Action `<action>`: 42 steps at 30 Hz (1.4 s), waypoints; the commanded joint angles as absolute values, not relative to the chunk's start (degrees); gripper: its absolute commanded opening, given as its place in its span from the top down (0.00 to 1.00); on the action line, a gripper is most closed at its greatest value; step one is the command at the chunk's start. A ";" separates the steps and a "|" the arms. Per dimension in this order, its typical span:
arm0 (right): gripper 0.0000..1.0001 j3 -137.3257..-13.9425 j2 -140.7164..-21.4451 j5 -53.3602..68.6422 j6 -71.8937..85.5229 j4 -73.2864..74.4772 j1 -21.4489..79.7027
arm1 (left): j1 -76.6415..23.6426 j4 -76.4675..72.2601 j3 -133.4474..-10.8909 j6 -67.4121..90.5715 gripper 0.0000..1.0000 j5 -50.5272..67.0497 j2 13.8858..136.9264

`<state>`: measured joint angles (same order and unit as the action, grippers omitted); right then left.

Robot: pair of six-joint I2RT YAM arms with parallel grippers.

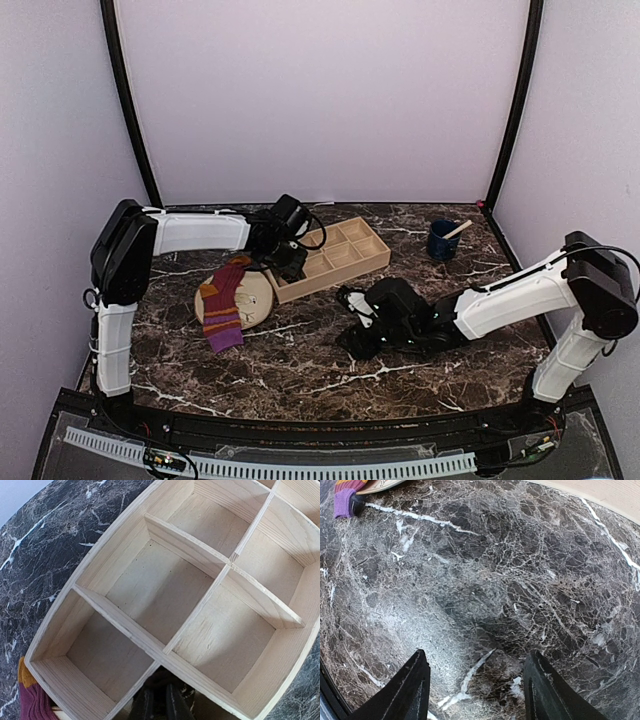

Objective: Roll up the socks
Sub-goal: Adjust the sock in the storage box, then move the storage box to the center of the board.

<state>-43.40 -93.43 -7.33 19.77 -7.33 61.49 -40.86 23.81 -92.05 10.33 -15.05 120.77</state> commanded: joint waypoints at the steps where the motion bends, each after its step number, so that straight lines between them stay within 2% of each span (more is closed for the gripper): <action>1: 0.41 -45.08 -94.55 -7.29 19.36 -8.81 61.71 | -40.00 26.47 -91.01 11.26 0.88 -14.41 123.08; 14: 0.41 -45.78 -94.90 -7.46 19.25 -8.29 61.70 | -39.38 27.73 -90.50 12.72 0.88 -13.05 124.61; 17: 0.41 -45.93 -94.78 -7.73 19.17 -8.19 61.70 | -39.43 27.84 -92.04 12.81 0.83 -12.69 123.36; 20: 0.41 -46.29 -94.53 -8.26 18.94 -7.92 61.70 | -39.38 26.59 -93.22 12.83 0.71 -12.70 120.40; 25: 0.41 -48.04 -95.02 -9.52 18.14 -7.47 61.62 | -39.51 23.45 -93.14 13.60 0.56 -12.61 113.93; 29: 0.41 -51.50 -97.83 -10.14 18.23 -7.18 60.82 | -39.52 18.80 -88.03 15.39 0.49 -12.11 106.88; 35: 0.41 -61.48 -106.24 -10.50 17.86 -5.47 58.15 | -39.46 9.99 -79.02 20.86 0.48 -4.32 93.82; 39: 0.41 -65.61 -110.38 -10.21 18.76 -4.93 55.41 | -39.47 1.84 -73.01 31.24 0.49 4.95 84.92; 42: 0.41 -68.93 -112.17 -9.46 19.93 -5.20 53.44 | -39.46 -1.88 -70.71 40.53 0.49 6.82 79.70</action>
<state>-65.36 -110.37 -9.26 18.63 -5.17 55.96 -39.59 6.11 -73.73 27.22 -0.05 85.52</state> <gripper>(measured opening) 0.592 0.513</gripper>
